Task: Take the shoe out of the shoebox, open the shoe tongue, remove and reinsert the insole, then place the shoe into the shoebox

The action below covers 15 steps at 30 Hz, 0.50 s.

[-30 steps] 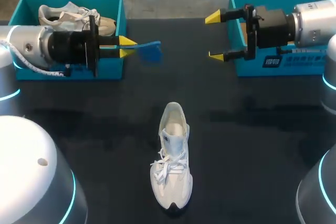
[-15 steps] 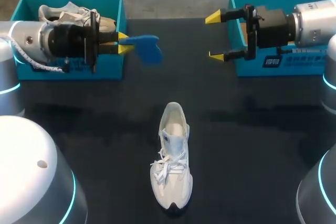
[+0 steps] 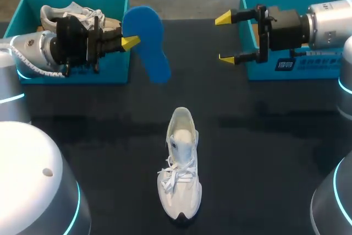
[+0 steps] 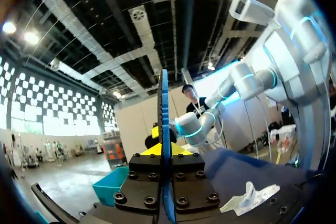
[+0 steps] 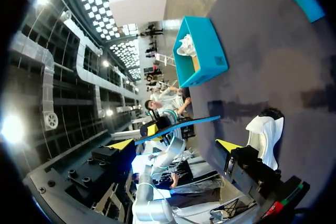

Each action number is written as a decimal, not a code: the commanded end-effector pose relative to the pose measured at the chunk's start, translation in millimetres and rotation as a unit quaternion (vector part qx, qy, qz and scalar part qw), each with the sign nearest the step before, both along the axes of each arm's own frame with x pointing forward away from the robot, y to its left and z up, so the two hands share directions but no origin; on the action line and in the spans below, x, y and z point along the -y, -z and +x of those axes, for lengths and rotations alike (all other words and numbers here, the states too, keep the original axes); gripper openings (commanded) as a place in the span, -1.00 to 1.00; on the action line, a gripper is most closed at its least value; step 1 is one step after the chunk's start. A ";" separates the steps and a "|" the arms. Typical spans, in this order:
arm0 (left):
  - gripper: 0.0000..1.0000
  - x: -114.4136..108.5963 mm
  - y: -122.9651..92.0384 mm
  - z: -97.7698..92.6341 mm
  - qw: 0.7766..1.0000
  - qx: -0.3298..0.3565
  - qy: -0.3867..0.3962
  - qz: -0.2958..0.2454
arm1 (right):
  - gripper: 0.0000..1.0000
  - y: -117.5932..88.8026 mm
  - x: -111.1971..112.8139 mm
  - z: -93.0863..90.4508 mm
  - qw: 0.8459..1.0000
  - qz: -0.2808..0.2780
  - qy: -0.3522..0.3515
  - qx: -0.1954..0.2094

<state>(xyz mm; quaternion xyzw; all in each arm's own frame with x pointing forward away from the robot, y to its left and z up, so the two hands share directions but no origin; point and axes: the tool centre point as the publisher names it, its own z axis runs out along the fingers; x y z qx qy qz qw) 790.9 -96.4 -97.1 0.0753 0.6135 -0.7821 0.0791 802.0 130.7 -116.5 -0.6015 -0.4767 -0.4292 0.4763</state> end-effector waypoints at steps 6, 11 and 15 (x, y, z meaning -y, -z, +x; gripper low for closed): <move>-1.00 4.8 -5.2 -7.1 0.971 -0.239 0.019 0.007 | 1.00 0.5 -1.3 -0.1 1.000 0.000 0.001 0.000; -1.00 5.9 -1.7 -11.1 0.952 -0.303 0.048 0.012 | 1.00 0.5 -1.3 -0.1 1.000 0.000 0.001 0.000; -1.00 6.2 -0.2 -12.6 0.931 -0.358 0.073 0.007 | 1.00 0.5 -1.3 -0.1 1.000 0.000 0.001 0.000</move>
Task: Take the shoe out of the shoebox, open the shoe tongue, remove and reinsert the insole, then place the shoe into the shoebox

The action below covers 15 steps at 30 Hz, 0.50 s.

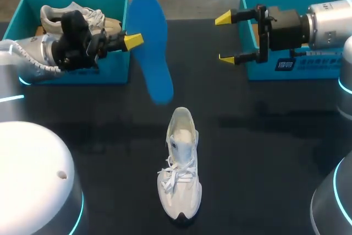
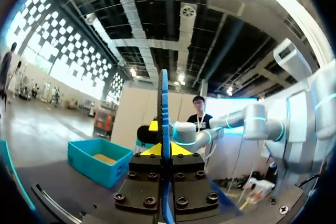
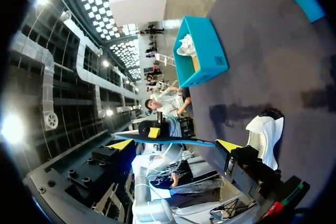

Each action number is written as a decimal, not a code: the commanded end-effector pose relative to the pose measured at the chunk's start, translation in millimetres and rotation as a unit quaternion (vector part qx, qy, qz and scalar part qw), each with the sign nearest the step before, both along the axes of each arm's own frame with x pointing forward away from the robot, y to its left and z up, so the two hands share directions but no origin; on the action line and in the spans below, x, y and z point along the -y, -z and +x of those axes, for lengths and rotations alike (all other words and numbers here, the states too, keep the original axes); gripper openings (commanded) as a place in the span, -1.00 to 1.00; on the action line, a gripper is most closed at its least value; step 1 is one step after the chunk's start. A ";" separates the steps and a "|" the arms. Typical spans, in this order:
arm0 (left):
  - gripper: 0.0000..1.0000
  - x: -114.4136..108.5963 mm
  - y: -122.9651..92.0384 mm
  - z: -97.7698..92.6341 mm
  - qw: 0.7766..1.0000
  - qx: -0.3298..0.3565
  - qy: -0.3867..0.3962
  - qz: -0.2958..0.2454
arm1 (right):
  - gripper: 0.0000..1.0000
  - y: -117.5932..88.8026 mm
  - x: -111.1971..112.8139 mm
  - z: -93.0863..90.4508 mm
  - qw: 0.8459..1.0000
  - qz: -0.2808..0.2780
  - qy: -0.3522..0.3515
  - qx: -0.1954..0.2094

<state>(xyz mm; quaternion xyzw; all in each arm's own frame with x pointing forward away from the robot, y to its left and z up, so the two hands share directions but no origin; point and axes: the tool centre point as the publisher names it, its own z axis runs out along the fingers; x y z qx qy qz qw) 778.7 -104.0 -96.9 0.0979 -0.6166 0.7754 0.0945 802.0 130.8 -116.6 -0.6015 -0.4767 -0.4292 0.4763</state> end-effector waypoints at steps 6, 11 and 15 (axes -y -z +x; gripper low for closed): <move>-1.00 -1.6 6.8 1.7 0.967 -0.238 0.084 -0.024 | 1.00 0.5 -1.2 -0.1 1.000 0.000 0.001 0.000; -1.00 1.0 11.4 3.7 0.965 -0.251 0.068 -0.025 | 1.00 0.5 -1.2 -0.1 1.000 0.000 0.001 0.000; -1.00 1.2 10.8 4.8 0.961 -0.265 0.068 -0.029 | 1.00 0.5 -1.2 -0.1 1.000 0.000 0.001 0.000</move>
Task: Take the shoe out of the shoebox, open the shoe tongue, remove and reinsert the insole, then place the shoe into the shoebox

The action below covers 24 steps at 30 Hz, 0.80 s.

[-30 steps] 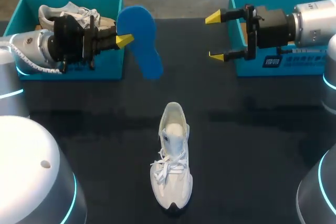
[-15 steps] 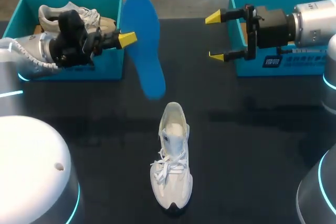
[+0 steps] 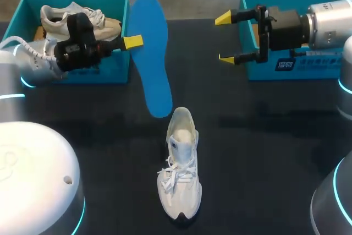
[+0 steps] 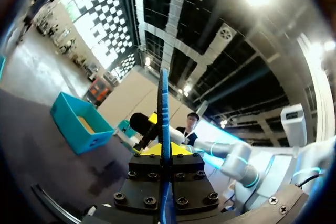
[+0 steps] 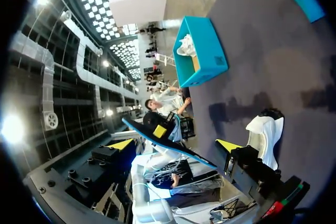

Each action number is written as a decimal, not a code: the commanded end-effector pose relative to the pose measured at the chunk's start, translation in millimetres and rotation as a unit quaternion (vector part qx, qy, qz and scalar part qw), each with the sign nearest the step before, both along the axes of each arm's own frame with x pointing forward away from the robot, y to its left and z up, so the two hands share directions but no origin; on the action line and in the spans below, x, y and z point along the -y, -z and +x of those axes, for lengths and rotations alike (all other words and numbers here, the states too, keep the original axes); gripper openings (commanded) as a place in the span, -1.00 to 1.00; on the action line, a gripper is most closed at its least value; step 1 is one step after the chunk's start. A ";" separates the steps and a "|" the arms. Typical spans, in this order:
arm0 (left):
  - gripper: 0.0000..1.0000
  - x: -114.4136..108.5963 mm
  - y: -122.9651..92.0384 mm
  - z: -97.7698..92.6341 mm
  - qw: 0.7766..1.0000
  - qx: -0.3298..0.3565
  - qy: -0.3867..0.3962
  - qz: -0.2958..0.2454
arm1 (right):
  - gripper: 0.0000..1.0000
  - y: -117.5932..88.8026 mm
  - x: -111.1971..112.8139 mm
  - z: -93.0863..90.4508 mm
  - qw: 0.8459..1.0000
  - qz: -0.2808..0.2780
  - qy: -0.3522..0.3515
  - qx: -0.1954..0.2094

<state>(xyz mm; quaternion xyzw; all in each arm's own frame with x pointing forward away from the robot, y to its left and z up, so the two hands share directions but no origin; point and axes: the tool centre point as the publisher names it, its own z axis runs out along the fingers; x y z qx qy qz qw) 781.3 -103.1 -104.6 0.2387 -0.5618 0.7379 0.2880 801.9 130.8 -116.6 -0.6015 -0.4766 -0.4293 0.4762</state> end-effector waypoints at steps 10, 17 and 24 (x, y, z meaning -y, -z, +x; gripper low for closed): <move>-1.00 2.1 3.1 2.2 1.000 -0.029 0.007 -0.004 | 1.00 0.5 -1.2 -0.1 1.000 0.000 0.001 0.000; -1.00 10.0 10.2 1.5 0.986 -0.159 0.029 -0.035 | 1.00 0.5 -1.2 -0.1 1.000 0.000 0.001 0.000; -1.00 14.7 23.5 6.9 0.958 -0.283 0.046 -0.018 | 1.00 0.5 -1.2 -0.1 1.000 0.000 0.001 0.000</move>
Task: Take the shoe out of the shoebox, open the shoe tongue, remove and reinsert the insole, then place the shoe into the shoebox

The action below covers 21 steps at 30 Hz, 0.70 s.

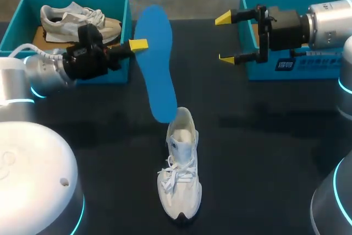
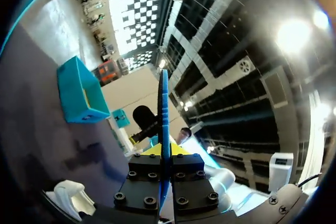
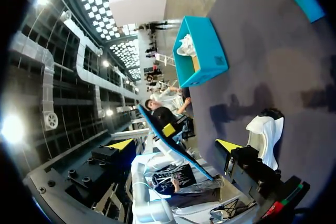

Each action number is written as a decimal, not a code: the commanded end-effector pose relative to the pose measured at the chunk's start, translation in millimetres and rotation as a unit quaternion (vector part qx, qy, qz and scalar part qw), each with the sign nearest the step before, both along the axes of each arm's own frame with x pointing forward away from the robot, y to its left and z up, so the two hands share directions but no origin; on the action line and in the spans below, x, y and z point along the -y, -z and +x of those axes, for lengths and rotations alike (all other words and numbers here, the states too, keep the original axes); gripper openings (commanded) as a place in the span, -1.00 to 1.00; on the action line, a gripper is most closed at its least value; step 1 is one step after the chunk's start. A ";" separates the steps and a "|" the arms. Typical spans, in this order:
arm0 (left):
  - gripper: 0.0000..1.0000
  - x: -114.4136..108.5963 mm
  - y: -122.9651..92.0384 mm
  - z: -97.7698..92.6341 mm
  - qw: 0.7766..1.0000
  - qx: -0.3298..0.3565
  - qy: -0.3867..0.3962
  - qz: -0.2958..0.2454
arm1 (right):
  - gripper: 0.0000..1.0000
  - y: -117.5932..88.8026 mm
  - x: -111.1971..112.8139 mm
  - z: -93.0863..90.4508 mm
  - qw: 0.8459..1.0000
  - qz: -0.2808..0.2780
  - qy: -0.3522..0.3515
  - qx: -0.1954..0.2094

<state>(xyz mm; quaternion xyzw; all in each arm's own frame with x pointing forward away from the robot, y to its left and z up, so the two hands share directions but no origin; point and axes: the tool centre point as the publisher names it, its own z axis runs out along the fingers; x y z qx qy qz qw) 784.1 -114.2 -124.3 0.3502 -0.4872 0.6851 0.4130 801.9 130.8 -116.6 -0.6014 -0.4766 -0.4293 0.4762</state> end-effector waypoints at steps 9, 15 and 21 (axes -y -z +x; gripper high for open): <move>-1.00 9.4 4.1 8.7 0.980 -0.187 0.064 0.001 | 1.00 0.5 -1.2 0.0 1.000 -0.001 0.001 0.000; -1.00 11.3 9.2 9.4 0.975 -0.208 0.082 0.016 | 1.00 0.5 -1.2 0.0 1.000 -0.001 0.001 0.000; -1.00 10.4 14.2 12.8 0.971 -0.219 0.088 0.025 | 1.00 0.5 -1.2 0.0 1.000 -0.001 0.001 0.000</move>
